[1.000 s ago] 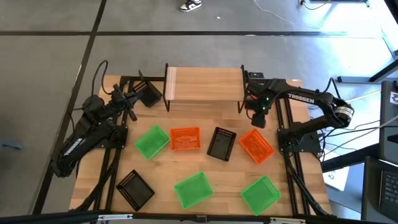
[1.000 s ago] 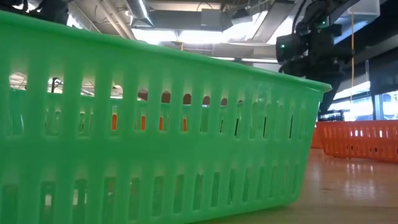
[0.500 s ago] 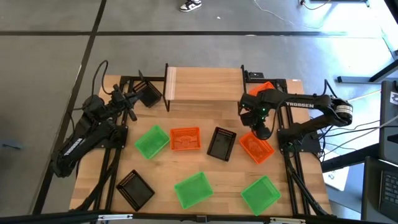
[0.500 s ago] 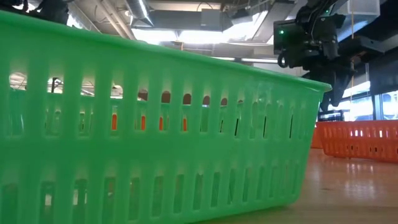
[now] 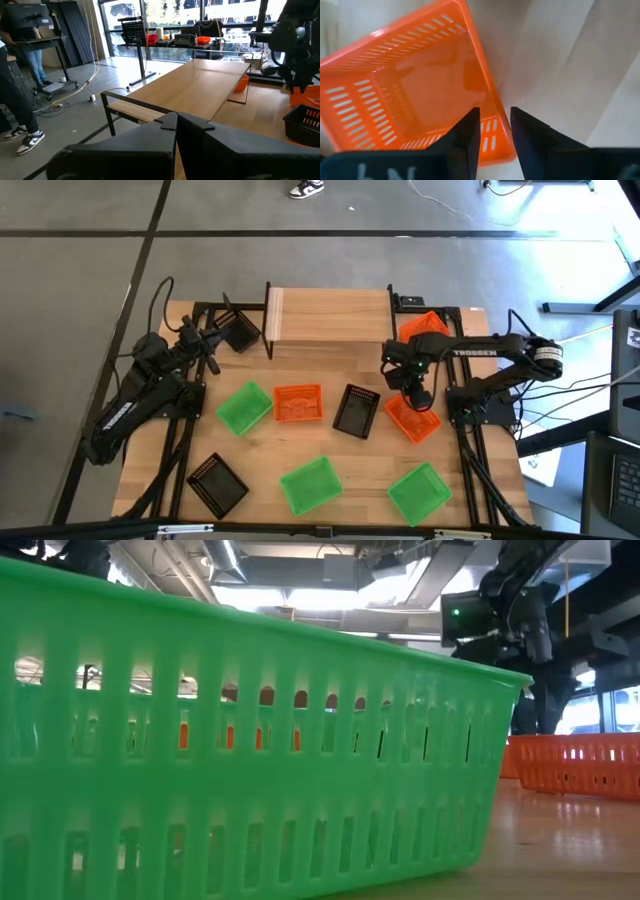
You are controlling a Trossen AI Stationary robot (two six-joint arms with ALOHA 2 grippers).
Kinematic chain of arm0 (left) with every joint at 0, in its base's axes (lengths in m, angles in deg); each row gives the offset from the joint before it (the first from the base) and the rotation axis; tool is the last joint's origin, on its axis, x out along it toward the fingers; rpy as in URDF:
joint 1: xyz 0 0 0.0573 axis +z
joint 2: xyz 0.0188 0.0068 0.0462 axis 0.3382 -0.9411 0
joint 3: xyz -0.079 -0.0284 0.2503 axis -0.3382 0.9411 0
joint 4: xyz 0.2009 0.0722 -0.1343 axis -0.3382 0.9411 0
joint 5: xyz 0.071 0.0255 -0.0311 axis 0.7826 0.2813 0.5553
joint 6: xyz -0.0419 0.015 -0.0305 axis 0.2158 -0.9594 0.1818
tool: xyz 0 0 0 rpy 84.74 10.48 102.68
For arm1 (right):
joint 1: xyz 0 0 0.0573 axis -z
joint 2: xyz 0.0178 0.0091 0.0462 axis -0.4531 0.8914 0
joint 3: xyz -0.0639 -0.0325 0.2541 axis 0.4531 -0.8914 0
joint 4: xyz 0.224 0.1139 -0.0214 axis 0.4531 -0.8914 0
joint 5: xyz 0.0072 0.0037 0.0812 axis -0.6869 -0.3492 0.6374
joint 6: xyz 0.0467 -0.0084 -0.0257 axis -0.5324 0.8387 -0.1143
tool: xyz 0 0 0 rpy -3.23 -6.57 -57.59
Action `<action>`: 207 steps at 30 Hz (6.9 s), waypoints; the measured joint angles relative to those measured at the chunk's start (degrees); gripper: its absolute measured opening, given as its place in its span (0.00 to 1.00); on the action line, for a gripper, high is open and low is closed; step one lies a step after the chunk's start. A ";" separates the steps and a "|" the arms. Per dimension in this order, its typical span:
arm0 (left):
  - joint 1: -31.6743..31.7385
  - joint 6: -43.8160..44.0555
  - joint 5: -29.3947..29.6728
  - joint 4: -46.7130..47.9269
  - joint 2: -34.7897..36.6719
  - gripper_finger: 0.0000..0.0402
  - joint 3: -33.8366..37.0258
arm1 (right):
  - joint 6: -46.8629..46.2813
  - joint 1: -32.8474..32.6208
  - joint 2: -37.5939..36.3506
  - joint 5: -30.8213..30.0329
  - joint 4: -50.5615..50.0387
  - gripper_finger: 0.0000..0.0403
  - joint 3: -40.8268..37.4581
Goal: Stack baskets on shelf by color
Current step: Put the bottom right orange bin on the shelf, then put the top green bin on the shelf
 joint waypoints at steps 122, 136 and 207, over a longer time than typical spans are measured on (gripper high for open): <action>-14.12 -0.92 -4.11 24.00 -34.45 0.00 -31.58 | 5.87 24.46 29.73 -7.55 -29.68 0.30 87.26; -14.11 8.87 5.86 23.27 -34.89 0.01 -31.58 | -1.34 15.20 17.77 -7.34 -34.52 0.30 87.32; -38.07 36.45 9.67 33.69 -46.98 0.20 -15.43 | -7.13 14.23 6.81 12.12 -34.41 0.30 86.89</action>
